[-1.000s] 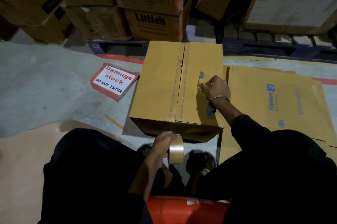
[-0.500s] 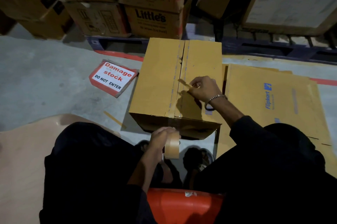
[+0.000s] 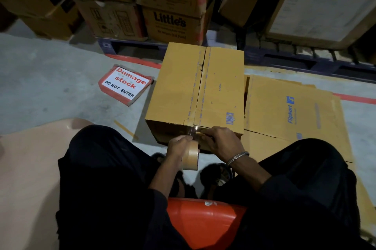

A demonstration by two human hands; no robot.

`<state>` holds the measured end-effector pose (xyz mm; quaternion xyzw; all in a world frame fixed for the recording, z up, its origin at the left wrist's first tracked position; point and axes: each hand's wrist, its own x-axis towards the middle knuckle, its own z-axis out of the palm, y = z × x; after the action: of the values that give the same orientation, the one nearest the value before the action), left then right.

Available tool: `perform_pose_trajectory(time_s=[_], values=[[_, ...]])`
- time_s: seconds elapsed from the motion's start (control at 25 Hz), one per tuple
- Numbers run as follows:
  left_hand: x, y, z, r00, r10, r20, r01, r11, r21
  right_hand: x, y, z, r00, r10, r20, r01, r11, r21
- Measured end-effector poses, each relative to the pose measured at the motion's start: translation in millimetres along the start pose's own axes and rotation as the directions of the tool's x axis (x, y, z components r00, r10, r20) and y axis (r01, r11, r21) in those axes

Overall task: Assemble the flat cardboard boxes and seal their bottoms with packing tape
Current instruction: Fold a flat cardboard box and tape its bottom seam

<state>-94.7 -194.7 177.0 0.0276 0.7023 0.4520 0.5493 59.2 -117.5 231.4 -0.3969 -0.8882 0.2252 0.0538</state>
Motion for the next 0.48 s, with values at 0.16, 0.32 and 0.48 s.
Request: perform_pose_trajectory(time_s=[0.16,0.32,0.48], values=[[2,-1,-1,0.999,0.036,-0.037,-0.034,0.998,0.050,10,-8,7,1.000,0.002,0.003,-0.002,0.999,-0.044],[3,0,0,0.999,0.023,-0.041,-0.021,0.998,0.056,20,-6,15,0.999,0.028,0.021,-0.025,0.993,-0.120],[2,0,0,1.000,-0.014,-0.011,0.014,0.999,0.030,24,8,26,0.991,0.109,0.077,-0.089,0.969,-0.230]])
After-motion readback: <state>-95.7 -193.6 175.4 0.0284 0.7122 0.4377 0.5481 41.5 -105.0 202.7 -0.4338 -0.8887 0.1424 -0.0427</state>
